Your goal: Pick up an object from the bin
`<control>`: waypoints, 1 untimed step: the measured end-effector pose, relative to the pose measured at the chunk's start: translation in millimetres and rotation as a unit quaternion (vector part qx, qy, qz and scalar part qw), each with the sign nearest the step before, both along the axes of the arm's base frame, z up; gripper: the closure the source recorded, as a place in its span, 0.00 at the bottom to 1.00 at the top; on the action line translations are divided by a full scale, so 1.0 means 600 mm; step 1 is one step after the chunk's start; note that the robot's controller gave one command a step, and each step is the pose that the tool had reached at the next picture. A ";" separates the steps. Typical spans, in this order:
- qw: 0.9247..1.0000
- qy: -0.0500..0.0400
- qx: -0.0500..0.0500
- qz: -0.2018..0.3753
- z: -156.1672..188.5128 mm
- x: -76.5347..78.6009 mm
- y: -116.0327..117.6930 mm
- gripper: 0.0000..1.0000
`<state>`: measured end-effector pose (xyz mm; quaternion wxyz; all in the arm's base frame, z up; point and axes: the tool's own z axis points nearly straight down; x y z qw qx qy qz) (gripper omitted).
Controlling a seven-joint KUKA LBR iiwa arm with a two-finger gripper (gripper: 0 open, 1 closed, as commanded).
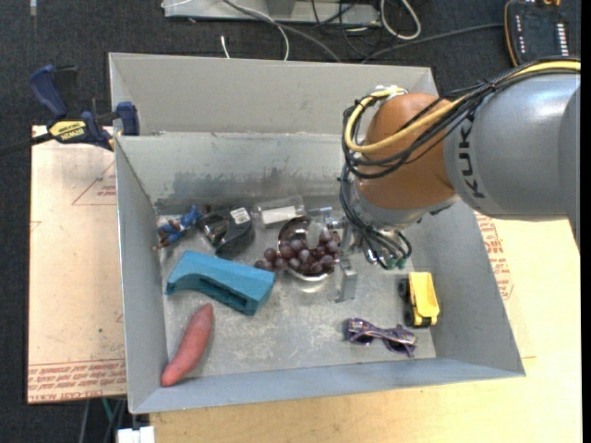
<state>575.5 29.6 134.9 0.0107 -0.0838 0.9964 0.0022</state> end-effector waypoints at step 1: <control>1.000 0.013 -0.003 0.009 -0.060 -0.133 -0.079 0.00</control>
Offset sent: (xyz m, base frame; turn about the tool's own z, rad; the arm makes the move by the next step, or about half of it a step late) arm 0.0205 -0.0122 -0.0649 -0.0560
